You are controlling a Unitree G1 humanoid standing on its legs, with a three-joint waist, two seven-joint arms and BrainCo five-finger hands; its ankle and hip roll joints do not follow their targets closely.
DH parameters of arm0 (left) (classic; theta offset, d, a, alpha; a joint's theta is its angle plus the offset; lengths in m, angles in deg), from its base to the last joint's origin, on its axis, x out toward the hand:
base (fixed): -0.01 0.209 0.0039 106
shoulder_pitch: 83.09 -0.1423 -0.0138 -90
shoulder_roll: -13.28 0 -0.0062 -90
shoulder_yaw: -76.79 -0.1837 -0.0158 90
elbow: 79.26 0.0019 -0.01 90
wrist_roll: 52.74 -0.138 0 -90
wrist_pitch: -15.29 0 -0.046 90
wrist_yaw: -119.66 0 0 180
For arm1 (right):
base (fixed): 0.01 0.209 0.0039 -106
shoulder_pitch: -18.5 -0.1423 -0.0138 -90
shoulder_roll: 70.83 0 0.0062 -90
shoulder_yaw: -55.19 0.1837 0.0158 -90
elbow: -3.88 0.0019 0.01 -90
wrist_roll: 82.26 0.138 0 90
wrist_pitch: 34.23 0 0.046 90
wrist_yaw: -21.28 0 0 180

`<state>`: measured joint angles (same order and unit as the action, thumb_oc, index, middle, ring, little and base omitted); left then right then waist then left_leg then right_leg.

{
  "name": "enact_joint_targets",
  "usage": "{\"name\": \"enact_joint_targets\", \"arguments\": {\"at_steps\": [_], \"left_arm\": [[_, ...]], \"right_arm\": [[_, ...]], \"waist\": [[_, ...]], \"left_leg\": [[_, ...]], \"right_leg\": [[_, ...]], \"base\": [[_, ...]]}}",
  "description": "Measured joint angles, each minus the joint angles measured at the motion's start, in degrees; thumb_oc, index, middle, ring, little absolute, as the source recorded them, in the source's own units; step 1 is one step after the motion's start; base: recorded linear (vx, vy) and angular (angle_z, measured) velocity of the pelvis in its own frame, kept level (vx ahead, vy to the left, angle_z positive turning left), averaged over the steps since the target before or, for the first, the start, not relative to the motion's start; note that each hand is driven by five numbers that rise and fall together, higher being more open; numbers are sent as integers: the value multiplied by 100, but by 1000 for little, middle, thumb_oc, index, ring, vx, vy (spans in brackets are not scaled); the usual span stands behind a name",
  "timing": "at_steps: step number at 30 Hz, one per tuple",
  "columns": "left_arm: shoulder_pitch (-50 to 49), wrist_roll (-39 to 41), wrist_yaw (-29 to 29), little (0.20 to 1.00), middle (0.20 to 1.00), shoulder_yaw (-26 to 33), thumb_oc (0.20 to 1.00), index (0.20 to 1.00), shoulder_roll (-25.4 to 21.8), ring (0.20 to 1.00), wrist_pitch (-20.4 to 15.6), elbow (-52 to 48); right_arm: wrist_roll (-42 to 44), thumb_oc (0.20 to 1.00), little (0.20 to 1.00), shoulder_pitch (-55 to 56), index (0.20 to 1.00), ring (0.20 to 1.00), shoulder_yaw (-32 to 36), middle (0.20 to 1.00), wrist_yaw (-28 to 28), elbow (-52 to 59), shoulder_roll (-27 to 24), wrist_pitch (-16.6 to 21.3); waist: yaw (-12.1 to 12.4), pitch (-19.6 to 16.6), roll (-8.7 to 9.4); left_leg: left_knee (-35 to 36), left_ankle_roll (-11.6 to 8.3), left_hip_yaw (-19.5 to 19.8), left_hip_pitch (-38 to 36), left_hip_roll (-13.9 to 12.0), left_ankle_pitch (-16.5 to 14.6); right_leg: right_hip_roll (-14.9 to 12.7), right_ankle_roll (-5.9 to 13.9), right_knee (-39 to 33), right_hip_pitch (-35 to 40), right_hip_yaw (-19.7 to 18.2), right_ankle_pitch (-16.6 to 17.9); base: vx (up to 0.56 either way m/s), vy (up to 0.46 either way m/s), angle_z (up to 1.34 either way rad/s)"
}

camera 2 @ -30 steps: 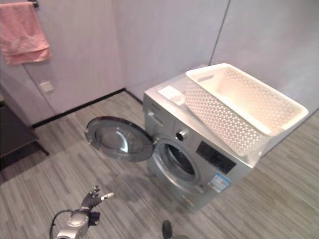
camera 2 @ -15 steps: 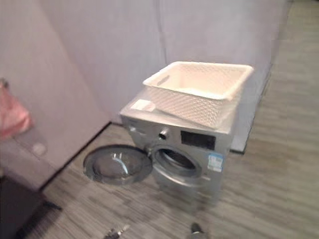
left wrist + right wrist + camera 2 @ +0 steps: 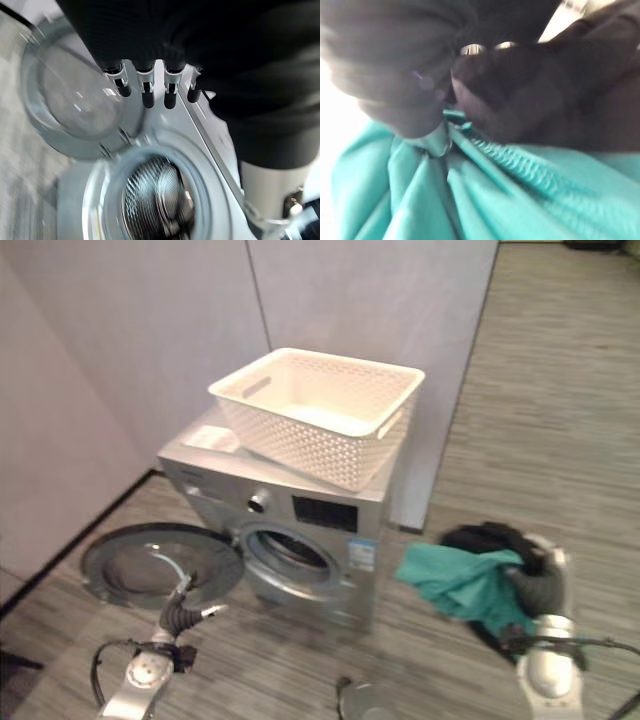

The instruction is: Grab the laundry basket,head to the washer,open it,put in the laundry and shut it.

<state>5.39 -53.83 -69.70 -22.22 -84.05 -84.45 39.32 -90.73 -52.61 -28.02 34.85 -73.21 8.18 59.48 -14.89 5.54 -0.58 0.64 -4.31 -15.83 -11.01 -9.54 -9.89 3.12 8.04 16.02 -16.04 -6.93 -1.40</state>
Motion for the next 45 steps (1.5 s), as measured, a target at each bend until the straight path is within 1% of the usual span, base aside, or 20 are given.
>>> {"name": "enact_joint_targets", "arguments": {"at_steps": [1,2,3,4,6,8,9,13,14,15,18,19,20,25,27,30,32,35,42,45], "left_arm": [[15,-2,89,1000,1000,-125,1000,1000,-52,1000,-4,-151],[-41,14,174,1000,1000,-223,1000,1000,-67,1000,-2,-263],[-102,25,226,1000,1000,-338,1000,1000,-78,1000,-7,-387],[-120,66,322,1000,1000,-467,1000,1000,95,1000,-46,-307],[-79,74,339,1000,1000,-568,1000,1000,449,1000,-2,-37],[-79,61,335,1000,1000,-720,1000,1000,557,1000,-3,6],[-88,44,323,1000,1000,-754,1000,1000,556,1000,-6,21],[110,-5,333,1000,1000,-1013,1000,1000,551,1000,8,223],[96,-2,335,1000,1000,-1030,1000,1000,568,1000,4,251],[81,-2,334,1000,1000,-1031,1000,1000,575,1000,3,338],[-18,4,323,1000,1000,-1002,1000,1000,574,1000,14,505],[-38,3,324,1000,1000,-1012,1000,1000,567,1000,18,537],[-56,4,320,1000,1000,-1013,1000,1000,566,1000,19,562],[-22,6,279,1000,1000,-1101,1000,1000,547,1000,-4,504],[77,5,275,1000,1000,-1267,1000,1000,535,1000,-5,456],[173,5,207,1000,1000,-1301,1000,1000,538,1000,-8,403],[756,-5,36,1000,1000,-1528,1000,1000,509,1000,-13,403],[1486,-175,-297,1000,1000,-1775,1000,1000,550,1000,-17,414],[2878,-240,-938,1000,1000,-2164,1000,1000,678,1000,-26,730],[3241,-399,-1128,1000,1000,-2305,1000,1000,800,1000,-12,894]], "right_arm": [[101,200,200,0,200,200,-52,200,-141,-22,-3,0],[122,200,200,2,200,200,-59,200,-201,-61,-16,0],[153,200,200,-19,200,200,-69,200,-248,-122,-42,0],[266,200,200,-73,200,200,-132,200,-273,-241,-101,-1],[348,200,200,-217,200,200,-355,200,-336,-460,-152,-7],[421,200,200,-239,200,200,-598,200,-414,-574,-218,-8],[504,200,200,-276,200,200,-731,200,-499,-635,-164,12],[891,200,200,-639,200,200,-1336,200,-533,-1544,-120,-3],[898,200,200,-780,200,200,-1607,200,-601,-1789,-73,-15],[966,200,200,-945,200,200,-1850,200,-619,-1957,-92,-19],[992,200,200,-1390,200,200,-2430,200,-666,-2147,-88,-20],[992,200,200,-1525,200,200,-2556,200,-682,-2141,-84,-12],[993,200,200,-1704,200,200,-2669,200,-742,-2131,-48,-3],[994,200,200,-2211,200,200,-2917,200,-736,-2186,-13,12],[994,200,200,-2487,200,200,-3006,200,-733,-2289,-7,12],[999,200,200,-2724,200,200,-3029,200,-692,-2386,72,13],[1105,200,200,-3204,200,200,-3092,200,-485,-2568,270,20],[1231,200,200,-3527,200,200,-3236,200,-269,-2639,435,25],[1553,200,200,-4267,200,200,-3547,200,174,-2928,690,46],[1687,200,200,-4530,200,200,-3707,200,348,-2968,745,46]], "waist": [[-7,17,13],[-13,3,56],[-16,0,93],[91,72,-13],[157,136,-119],[178,141,-96],[278,141,-111],[390,111,79],[640,126,78],[691,127,75],[858,76,-11],[843,77,-23],[932,90,-57],[1174,178,-107],[1222,320,-153],[1272,433,-176],[1286,711,-137],[1361,1041,-97],[1319,1513,-75],[1259,1595,-43]], "left_leg": [[-6,71,-24,93,-18,56],[4,44,-47,94,41,68],[19,-14,-40,62,72,79],[56,-19,-43,31,29,109],[52,-61,-20,30,-9,169],[49,-105,39,46,-22,200],[45,-79,96,110,-35,260],[75,-55,417,298,-20,288],[97,2,430,346,-49,397],[100,-32,432,302,-56,493],[156,-38,458,305,-54,523],[170,-25,478,315,-47,561],[174,-14,602,339,-33,622],[158,-82,820,535,34,700],[154,-113,1008,621,92,735],[148,-138,1063,767,132,777],[148,-136,1215,1018,202,886],[56,-153,1313,1226,212,908],[-33,-204,1404,1610,209,956],[-25,-218,1410,1692,210,965]], "right_leg": [[-26,-96,168,-139,-46,-7],[-142,-104,136,-137,-10,21],[-139,-151,92,-114,-9,64],[-107,-149,-20,-57,22,68],[-130,-170,-48,1,136,96],[-157,-172,-40,9,206,96],[-207,-184,-19,6,282,102],[-322,-180,-141,8,477,102],[-340,-222,-133,41,516,132],[-359,-304,-146,74,588,188],[-421,-329,-181,134,671,187],[-442,-332,-222,149,704,192],[-516,-370,-251,222,818,224],[-662,-447,-257,203,997,248],[-759,-457,-257,184,1098,249],[-832,-461,-260,112,1169,255],[-929,-457,-254,-84,1239,312],[-966,-484,-228,-206,1307,340],[-1001,-525,-225,-450,1419,416],[-1002,-531,-251,-529,1432,431]], "base": [[-32,-6,5],[-45,-15,10],[-44,-29,5],[-43,-44,-4],[-47,-51,10],[-35,-56,25],[-21,-62,29],[-11,-33,47],[-21,-23,33],[-3,-24,29],[-2,-15,19],[-23,-14,38],[-26,-10,36],[-52,-16,31],[-65,-8,39],[-77,-14,21],[-105,-32,26],[-48,-19,18],[-52,-16,9],[0,0,0]]}}
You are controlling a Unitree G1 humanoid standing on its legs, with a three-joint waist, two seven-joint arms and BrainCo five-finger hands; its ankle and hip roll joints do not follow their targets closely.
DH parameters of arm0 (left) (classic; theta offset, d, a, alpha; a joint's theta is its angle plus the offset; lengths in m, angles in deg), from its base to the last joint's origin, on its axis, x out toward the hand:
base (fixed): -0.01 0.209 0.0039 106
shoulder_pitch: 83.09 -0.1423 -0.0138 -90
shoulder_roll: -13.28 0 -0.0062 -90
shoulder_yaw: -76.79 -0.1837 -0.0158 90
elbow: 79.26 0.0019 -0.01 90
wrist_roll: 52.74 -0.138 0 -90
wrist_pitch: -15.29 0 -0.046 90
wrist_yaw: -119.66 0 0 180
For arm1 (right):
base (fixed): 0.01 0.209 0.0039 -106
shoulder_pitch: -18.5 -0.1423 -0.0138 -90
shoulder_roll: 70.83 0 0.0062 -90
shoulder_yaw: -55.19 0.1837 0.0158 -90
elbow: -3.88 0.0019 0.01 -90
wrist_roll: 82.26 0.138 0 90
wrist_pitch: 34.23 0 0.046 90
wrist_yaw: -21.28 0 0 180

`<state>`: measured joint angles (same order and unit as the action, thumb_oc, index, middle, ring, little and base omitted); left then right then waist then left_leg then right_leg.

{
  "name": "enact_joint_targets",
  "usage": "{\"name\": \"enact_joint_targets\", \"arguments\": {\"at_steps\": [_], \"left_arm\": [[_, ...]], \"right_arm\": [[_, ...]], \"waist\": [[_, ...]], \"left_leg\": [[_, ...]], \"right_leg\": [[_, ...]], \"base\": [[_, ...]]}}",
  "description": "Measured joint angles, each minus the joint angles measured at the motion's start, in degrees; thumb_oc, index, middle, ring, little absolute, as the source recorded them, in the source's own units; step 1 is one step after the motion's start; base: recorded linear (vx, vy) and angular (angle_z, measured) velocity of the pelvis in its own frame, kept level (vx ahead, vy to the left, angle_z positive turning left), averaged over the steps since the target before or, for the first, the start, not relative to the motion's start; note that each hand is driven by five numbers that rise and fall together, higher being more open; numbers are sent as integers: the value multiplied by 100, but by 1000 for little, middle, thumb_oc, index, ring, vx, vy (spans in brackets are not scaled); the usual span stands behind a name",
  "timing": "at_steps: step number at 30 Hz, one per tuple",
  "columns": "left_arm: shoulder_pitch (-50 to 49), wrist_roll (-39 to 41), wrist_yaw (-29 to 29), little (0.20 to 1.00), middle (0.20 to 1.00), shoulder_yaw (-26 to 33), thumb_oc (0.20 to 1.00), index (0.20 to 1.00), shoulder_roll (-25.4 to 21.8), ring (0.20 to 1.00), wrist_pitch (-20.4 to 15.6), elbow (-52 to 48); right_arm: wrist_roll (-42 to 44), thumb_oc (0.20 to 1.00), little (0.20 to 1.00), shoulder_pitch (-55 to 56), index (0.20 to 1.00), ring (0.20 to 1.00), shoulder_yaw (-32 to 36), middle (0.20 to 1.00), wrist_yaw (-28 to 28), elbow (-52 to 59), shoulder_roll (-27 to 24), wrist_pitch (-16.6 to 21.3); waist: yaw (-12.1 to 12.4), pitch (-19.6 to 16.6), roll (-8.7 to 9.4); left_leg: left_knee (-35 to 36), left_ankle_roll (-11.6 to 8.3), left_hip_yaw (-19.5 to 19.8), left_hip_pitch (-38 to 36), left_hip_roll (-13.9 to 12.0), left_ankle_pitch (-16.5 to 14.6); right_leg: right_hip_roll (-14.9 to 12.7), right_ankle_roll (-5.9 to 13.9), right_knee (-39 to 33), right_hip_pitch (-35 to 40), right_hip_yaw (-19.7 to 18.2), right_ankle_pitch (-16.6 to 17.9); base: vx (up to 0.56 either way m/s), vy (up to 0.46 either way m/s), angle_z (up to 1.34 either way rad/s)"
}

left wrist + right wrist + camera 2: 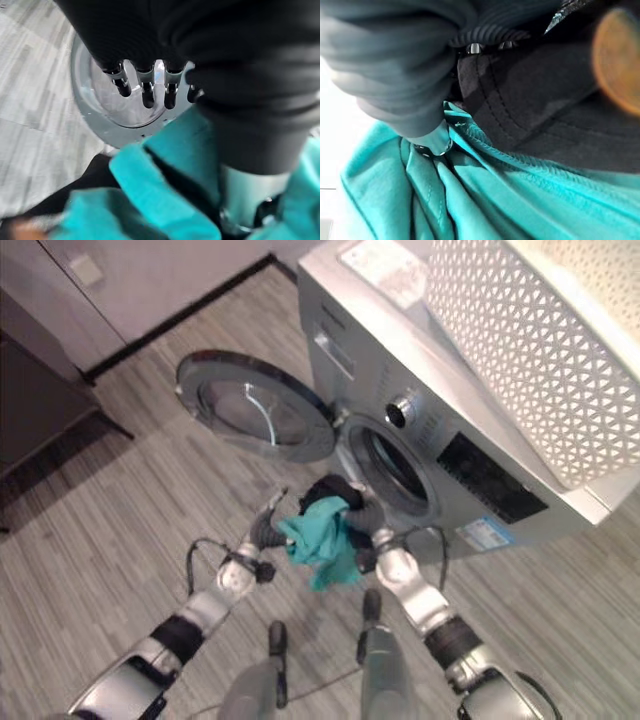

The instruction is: Grab the laundry basket,head to the washer,open it,put in the laundry and shut it.

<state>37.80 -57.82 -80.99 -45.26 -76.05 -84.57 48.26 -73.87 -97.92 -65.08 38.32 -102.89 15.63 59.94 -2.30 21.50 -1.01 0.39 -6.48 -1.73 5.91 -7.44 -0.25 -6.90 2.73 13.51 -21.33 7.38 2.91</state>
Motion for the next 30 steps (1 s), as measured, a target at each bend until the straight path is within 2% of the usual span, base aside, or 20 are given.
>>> {"name": "enact_joint_targets", "arguments": {"at_steps": [7,13,19,27,30], "left_arm": [[593,-327,-167,1000,1000,-455,1000,1000,-17,1000,15,369],[680,-438,-118,1000,1000,-502,1000,1000,-33,1000,12,433],[1077,177,336,1000,1000,-598,1000,1000,-18,1000,-5,466],[1947,305,333,1000,1000,-840,1000,1000,64,1000,-17,997],[2098,740,302,1000,1000,-732,1000,1000,330,1000,-63,1137]], "right_arm": [[211,200,200,-340,200,200,-165,200,114,-9,60,4],[373,200,200,-515,200,200,-255,200,135,-17,55,79],[700,200,200,-821,200,200,-251,200,129,-19,52,112],[1321,200,200,-900,200,200,-210,200,170,259,18,295],[1658,200,200,-902,200,200,-118,200,250,263,47,509]], "waist": [[-38,91,123],[-17,281,197],[-51,395,291],[-266,531,429],[-360,567,488]], "left_leg": [[32,-11,-31,133,-2,8],[43,-14,-29,245,9,10],[8,-46,-29,589,14,59],[-9,-57,-22,955,9,122],[27,-70,-31,1021,-5,159]], "right_leg": [[14,3,-161,-99,7,78],[8,18,-216,-182,1,111],[8,-7,-258,-482,-15,194],[28,-12,-456,-736,-7,355],[38,-27,-498,-804,7,395]], "base": [[0,0,0],[0,0,0],[0,0,0],[-6,-29,0],[-3,-6,1]]}}
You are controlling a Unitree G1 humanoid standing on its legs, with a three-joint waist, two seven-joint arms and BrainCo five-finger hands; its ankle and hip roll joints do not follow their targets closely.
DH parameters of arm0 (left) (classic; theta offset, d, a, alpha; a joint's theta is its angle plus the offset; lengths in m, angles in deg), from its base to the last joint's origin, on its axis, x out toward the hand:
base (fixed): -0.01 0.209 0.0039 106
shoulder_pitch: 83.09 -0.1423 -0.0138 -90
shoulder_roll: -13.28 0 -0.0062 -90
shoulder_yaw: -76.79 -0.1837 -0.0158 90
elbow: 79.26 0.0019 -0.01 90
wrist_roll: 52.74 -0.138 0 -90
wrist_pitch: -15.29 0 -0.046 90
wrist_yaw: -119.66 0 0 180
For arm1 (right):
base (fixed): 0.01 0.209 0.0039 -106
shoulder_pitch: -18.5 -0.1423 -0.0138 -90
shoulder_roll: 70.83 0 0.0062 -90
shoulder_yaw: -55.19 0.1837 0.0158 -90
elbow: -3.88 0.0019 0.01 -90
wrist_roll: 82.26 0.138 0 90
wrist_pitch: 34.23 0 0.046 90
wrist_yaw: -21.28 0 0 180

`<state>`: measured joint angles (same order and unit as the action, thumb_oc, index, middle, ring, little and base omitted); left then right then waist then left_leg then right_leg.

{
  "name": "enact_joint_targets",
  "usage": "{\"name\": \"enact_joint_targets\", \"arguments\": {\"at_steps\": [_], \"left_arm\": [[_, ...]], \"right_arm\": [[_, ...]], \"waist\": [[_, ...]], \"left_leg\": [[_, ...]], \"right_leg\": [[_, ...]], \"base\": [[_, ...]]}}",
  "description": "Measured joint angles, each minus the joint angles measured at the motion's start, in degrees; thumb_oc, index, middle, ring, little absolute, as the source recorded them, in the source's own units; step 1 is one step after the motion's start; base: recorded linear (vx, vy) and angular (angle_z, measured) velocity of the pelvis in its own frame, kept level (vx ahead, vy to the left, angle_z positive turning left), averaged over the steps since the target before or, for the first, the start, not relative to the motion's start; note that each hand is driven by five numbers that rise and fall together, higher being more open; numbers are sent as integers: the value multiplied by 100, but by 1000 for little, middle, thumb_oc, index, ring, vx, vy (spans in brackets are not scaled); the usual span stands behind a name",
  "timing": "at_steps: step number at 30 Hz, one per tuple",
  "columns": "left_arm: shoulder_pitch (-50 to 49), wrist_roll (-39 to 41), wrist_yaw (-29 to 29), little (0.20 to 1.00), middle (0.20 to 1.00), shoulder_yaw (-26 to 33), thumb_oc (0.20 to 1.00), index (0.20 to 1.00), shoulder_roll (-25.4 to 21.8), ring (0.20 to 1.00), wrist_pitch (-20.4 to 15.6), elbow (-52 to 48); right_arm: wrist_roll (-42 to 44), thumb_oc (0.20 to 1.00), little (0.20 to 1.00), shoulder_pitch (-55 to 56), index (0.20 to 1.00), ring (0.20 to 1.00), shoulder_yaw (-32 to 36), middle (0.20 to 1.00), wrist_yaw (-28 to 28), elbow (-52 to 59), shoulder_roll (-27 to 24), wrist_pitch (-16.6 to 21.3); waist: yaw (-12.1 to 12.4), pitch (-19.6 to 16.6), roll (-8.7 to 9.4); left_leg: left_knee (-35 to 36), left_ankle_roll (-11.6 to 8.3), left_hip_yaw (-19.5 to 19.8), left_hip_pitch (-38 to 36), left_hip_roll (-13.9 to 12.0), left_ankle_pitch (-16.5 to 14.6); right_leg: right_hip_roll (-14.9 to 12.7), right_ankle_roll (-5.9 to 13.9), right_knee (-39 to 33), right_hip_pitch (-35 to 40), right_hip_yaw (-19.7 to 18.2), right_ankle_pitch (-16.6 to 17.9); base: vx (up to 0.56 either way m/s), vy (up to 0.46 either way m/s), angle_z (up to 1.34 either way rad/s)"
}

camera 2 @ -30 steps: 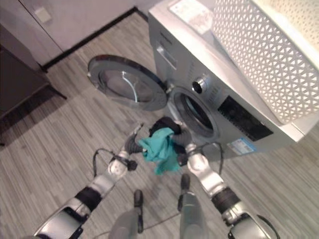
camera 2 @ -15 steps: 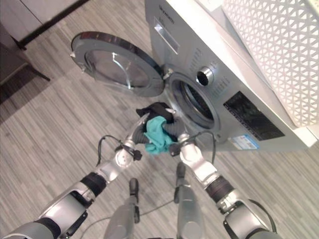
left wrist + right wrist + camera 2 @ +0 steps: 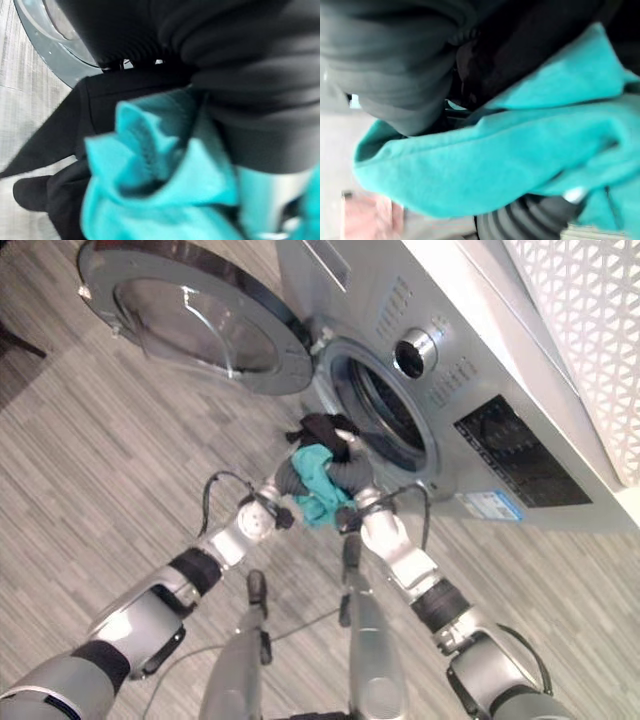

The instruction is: Grab the laundry basket,head to the washer,open it,put in the laundry and shut it.

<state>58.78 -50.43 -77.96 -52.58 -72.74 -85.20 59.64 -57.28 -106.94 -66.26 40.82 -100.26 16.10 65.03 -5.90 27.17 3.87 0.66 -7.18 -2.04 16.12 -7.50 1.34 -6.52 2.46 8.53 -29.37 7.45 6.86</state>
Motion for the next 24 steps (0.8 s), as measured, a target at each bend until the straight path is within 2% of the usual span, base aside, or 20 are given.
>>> {"name": "enact_joint_targets", "arguments": {"at_steps": [1,2,8,10,11,18,21,24], "left_arm": [[0,-5,-3,736,736,8,736,736,-18,736,-6,14],[267,-92,-12,200,200,-190,200,200,-150,200,-59,165],[450,-34,-341,200,200,28,200,200,-28,200,-70,176],[449,33,-451,200,200,62,200,200,24,200,-60,182],[449,156,-487,200,200,98,200,200,63,200,-60,225],[199,626,-794,200,200,537,200,200,126,200,-57,296],[-142,898,-1013,200,200,930,200,200,165,200,-58,283],[-350,1094,-1105,200,200,1002,200,200,188,200,-91,281]], "right_arm": [[12,200,200,2,200,200,0,200,1,-1,-1,6],[296,200,200,-29,200,200,-51,200,6,23,-55,127],[397,200,200,-153,200,200,-33,200,27,84,-117,356],[397,570,570,-171,570,570,-37,570,27,95,-117,361],[397,1000,1000,-203,1000,1000,-52,1000,27,94,-120,361],[338,1000,1000,-176,1000,1000,-484,1000,11,349,-195,434],[250,1000,1000,85,1000,1000,-757,1000,-253,498,-163,613],[266,1000,1000,517,1000,1000,-791,1000,-657,668,-51,779]], "waist": [[1,0,0],[-102,23,50],[-175,23,51],[-211,25,55],[-222,26,57],[-332,34,72],[-384,35,74],[-413,42,85]], "left_leg": [[0,0,-1,0,0,0],[8,-4,-41,65,5,3],[85,-22,-115,281,-24,76],[148,-22,-121,327,-22,122],[200,-22,-120,328,-20,154],[365,-24,-165,273,-21,237],[379,-25,-175,255,-23,239],[450,-20,-178,223,-18,278]], "right_leg": [[0,0,0,0,0,0],[7,-2,-6,-88,-38,27],[59,-28,-189,-300,-79,181],[58,-37,-189,-374,-79,197],[58,-39,-193,-394,-77,205],[77,-30,-291,-398,-97,271],[82,-30,-291,-398,-103,272],[78,-29,-291,-399,-104,272]], "base": [[1,-7,-7],[5,-17,-7],[1,-23,-6],[0,0,0],[0,0,0],[1,0,-1],[0,0,0],[0,0,0]]}}
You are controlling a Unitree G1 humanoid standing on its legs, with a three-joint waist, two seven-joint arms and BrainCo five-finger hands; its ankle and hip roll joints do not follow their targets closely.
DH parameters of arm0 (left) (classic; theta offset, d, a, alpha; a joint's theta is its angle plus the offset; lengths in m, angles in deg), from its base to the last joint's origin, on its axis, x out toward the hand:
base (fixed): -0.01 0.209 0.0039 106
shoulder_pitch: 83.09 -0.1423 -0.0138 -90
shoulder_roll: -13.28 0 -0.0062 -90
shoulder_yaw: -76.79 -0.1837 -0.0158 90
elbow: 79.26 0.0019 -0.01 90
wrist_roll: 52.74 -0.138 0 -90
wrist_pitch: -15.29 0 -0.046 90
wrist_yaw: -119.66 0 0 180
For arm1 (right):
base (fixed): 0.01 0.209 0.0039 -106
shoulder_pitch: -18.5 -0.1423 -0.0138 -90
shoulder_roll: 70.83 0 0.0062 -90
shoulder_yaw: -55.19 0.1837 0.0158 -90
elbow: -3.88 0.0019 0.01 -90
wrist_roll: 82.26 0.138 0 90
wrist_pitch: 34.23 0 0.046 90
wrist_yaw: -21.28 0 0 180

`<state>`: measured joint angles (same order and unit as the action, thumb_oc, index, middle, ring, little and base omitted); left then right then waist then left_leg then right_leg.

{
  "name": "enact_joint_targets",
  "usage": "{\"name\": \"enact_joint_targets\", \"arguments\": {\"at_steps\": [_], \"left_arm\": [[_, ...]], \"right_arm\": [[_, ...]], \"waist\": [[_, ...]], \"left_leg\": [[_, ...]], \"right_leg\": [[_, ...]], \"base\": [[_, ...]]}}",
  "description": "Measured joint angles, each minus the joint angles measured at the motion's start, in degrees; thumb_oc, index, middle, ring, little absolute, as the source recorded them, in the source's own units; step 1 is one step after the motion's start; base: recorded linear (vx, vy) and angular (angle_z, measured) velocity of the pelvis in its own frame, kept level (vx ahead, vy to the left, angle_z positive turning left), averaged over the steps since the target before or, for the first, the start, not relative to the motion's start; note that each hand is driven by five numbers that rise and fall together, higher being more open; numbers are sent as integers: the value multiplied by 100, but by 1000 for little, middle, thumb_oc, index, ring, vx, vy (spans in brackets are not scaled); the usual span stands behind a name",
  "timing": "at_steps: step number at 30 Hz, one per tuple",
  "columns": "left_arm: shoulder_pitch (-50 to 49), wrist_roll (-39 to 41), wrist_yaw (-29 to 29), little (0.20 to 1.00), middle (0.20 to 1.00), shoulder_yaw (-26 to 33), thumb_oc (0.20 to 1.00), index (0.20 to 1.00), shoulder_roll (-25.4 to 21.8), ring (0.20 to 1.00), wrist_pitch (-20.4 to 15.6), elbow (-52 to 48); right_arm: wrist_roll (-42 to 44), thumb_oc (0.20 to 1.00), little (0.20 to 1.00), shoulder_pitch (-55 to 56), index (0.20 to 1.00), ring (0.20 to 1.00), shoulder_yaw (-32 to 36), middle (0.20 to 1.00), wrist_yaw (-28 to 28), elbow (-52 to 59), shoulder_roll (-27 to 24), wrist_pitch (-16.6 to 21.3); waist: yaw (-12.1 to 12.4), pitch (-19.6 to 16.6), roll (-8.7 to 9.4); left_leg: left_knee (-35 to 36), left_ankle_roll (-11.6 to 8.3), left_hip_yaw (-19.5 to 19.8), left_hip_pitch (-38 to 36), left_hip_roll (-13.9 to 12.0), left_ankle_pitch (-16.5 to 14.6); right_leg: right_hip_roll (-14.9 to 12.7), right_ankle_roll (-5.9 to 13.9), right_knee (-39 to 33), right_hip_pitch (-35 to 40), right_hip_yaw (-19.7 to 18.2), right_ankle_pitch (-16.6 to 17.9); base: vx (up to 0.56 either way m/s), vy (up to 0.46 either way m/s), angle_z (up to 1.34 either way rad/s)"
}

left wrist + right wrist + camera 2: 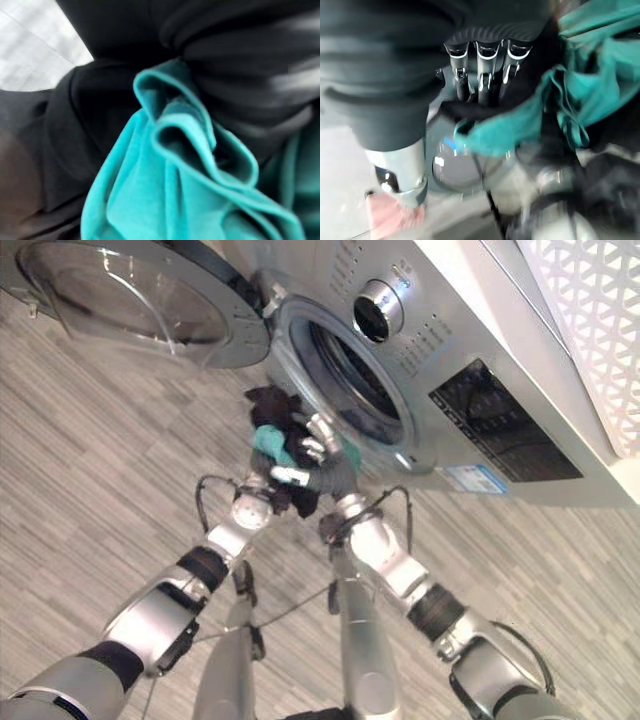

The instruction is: Grab the laundry basket,head to the washer,open it,put in the laundry and shut it.

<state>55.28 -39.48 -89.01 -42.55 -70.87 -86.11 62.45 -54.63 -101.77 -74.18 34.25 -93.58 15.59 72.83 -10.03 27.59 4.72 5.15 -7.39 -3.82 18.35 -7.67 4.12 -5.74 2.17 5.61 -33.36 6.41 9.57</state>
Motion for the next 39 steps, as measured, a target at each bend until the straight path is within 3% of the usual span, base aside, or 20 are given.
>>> {"name": "enact_joint_targets", "arguments": {"at_steps": [3,5,6,11,17,19,22,37,39], "left_arm": [[-148,194,30,200,200,161,200,200,180,200,-90,13],[-50,601,203,200,200,308,200,200,339,200,-153,307],[3,752,255,200,200,413,200,200,394,200,-168,374],[412,1277,490,200,200,629,200,200,391,200,-362,402],[1113,1852,556,200,200,1108,200,200,321,200,-557,593],[1350,2019,596,200,200,1143,200,200,169,200,-568,594],[1703,2070,588,200,200,1308,200,200,-103,200,-644,632],[2850,3013,741,200,200,1291,200,200,-773,200,-725,1033],[3100,3455,770,200,200,1361,200,200,-830,200,-735,1032]], "right_arm": [[1077,1000,1000,634,1000,1000,203,1000,-819,-39,194,272],[2670,1000,1000,1237,1000,1000,239,1000,-1957,-356,225,283],[3156,1000,1000,1522,1000,1000,194,1000,-2243,-499,162,182],[4130,1000,1000,2823,1000,1000,597,1000,-2916,-1604,-318,-201],[4089,1000,1000,3110,1000,1000,1885,1000,-2826,-2565,-422,-170],[3840,1000,1000,2929,1000,1000,2312,1000,-2682,-3156,-300,-103],[3677,1000,1000,2817,1000,1000,2402,1000,-2396,-3298,-389,-94],[3569,1000,1000,2488,1000,1000,2281,1000,-2332,-2687,-330,73],[3570,1000,1000,2486,1000,1000,2295,1000,-2329,-2635,-354,82]], "waist": [[-8,6,11],[-106,11,20],[-165,15,28],[-456,107,25],[-795,179,-55],[-881,180,-73],[-1008,204,-114],[-1178,206,-253],[-1276,174,-335]], "left_leg": [[0,1,8,4,8,3],[1,-5,22,34,11,8],[1,-4,22,56,13,8],[2,-5,24,144,16,14],[7,-11,-28,276,14,18],[8,-18,-72,443,20,35],[7,-44,-135,754,1,98],[18,-144,-276,1203,-77,178],[19,-143,-325,1279,-87,174]], "right_leg": [[-9,7,-2,-1,1,-1],[-19,20,-8,-13,14,-2],[-23,24,-10,-30,17,-3],[-26,32,-16,-117,18,0],[7,44,28,-325,-85,-4],[1,129,172,-569,-127,-68],[16,28,249,-952,-140,6],[162,45,853,-1813,-384,-192],[180,82,985,-1984,-426,-242]], "base": [[0,0,0],[12,-17,4],[0,0,0],[0,0,0],[4,-32,-6],[6,-55,-5],[14,-54,-7],[72,-45,-4],[92,-48,-11]]}}
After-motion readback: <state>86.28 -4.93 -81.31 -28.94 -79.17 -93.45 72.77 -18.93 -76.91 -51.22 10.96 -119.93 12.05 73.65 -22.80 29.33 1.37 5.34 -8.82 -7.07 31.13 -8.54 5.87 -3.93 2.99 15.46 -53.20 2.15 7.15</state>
